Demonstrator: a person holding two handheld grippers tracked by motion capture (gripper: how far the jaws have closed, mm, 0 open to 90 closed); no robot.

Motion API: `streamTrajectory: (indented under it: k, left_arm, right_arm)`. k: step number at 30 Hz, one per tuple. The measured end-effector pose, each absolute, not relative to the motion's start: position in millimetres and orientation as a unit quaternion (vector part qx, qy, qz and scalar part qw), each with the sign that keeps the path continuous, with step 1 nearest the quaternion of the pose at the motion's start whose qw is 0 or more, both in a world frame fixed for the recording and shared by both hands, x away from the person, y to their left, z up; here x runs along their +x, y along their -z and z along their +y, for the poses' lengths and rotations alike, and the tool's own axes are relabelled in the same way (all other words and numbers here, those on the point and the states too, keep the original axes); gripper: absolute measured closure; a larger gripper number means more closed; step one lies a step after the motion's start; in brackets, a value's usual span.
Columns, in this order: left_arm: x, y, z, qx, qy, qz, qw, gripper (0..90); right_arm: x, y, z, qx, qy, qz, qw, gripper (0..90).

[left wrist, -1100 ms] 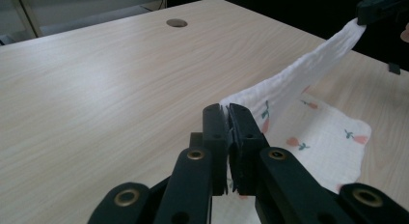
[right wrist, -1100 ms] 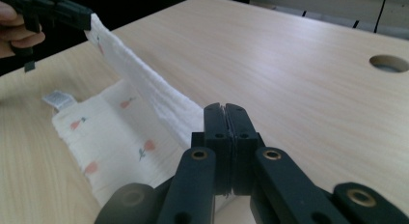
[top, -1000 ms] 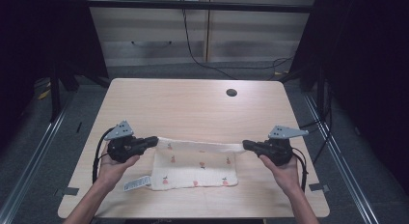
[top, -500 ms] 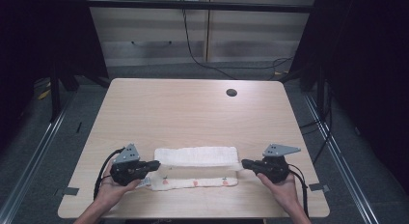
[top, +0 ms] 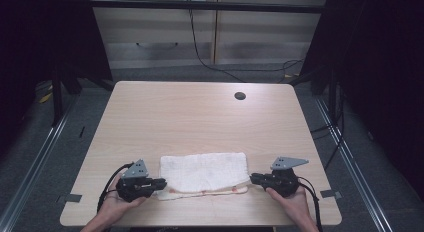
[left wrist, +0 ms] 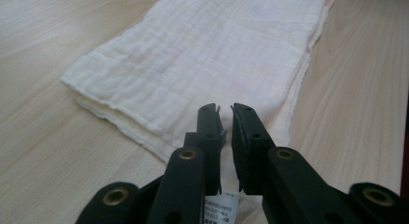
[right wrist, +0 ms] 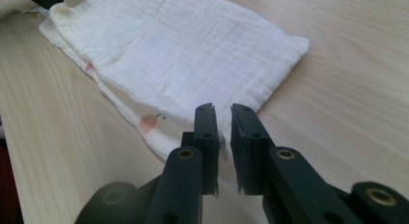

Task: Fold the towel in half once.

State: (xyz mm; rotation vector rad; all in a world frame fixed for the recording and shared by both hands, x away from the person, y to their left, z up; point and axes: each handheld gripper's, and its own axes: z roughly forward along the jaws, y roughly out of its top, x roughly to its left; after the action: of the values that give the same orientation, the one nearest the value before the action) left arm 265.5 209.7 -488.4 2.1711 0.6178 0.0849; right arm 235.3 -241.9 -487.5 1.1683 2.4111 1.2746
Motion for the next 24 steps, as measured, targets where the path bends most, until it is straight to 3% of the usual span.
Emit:
streamTrajectory:
  k: [11,24]
  left_arm:
    - [292,488,209,0.853,-0.056,0.291,0.429,72.6]
    - [334,492,184,0.857,-0.074,0.304,0.409,77.8]
  right_arm:
    - [243,478,-243,0.403,-0.453,0.79,0.089,69.4]
    - [320,479,-221,0.397,-0.436,0.802,0.098,83.4]
